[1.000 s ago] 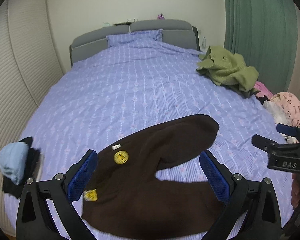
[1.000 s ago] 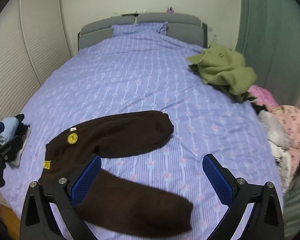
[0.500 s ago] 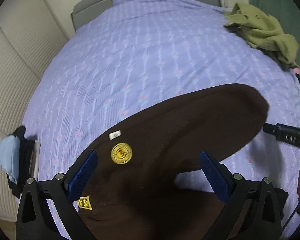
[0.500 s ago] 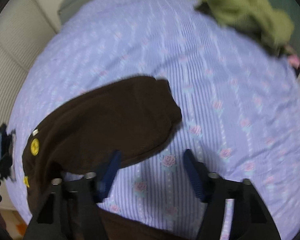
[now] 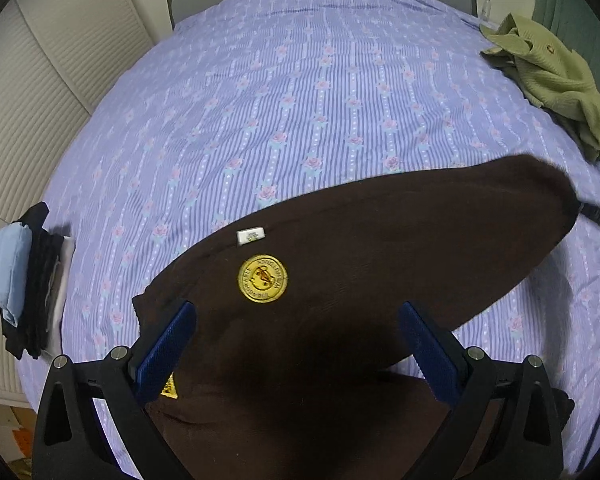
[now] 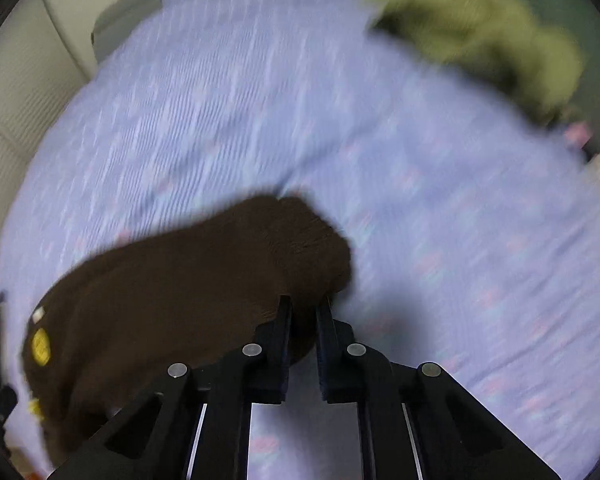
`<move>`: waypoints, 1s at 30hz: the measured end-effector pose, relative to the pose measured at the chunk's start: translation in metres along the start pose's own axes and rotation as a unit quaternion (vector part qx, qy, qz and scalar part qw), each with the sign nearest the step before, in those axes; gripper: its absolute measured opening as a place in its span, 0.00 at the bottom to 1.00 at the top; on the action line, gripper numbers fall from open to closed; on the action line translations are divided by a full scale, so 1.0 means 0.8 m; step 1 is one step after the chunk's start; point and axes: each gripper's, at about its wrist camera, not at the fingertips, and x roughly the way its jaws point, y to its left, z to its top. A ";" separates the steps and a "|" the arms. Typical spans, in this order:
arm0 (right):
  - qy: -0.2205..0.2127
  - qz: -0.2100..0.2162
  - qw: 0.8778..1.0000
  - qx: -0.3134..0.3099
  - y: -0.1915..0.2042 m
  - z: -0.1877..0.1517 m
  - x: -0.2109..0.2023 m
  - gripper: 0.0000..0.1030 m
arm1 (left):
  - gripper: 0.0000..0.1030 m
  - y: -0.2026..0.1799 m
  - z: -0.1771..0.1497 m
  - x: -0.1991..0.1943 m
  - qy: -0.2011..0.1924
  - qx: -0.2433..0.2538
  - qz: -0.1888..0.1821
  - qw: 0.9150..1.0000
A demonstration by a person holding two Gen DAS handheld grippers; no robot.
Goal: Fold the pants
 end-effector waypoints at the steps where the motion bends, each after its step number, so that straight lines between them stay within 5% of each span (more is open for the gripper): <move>1: -0.002 0.000 1.000 -0.001 0.000 0.004 -0.001 0.10 | 1.00 0.000 0.000 0.000 0.000 -0.001 0.000 1.000; 6: 0.081 -0.085 0.991 -0.067 0.011 -0.015 0.046 0.16 | 1.00 -0.003 -0.004 0.001 0.011 -0.004 0.000 1.000; 8: 0.076 -0.106 0.989 -0.064 0.005 -0.030 0.031 0.34 | 1.00 -0.004 -0.007 -0.006 0.003 0.002 0.003 1.000; 10: 0.052 -0.128 0.989 -0.056 -0.007 -0.040 0.004 0.65 | 1.00 -0.005 -0.011 -0.018 -0.005 0.007 0.002 1.000; 12: 0.026 -0.133 0.990 -0.039 -0.016 -0.049 -0.027 0.66 | 1.00 -0.003 -0.016 -0.031 -0.014 0.008 -0.006 1.000; 22: -0.058 -0.014 0.997 -0.055 -0.002 -0.106 -0.224 0.66 | 1.00 0.026 -0.079 -0.155 -0.100 0.006 -0.064 0.993; 30: -0.069 0.043 0.995 -0.065 0.024 -0.176 -0.315 0.71 | 1.00 0.077 -0.161 -0.239 -0.133 -0.012 -0.068 0.989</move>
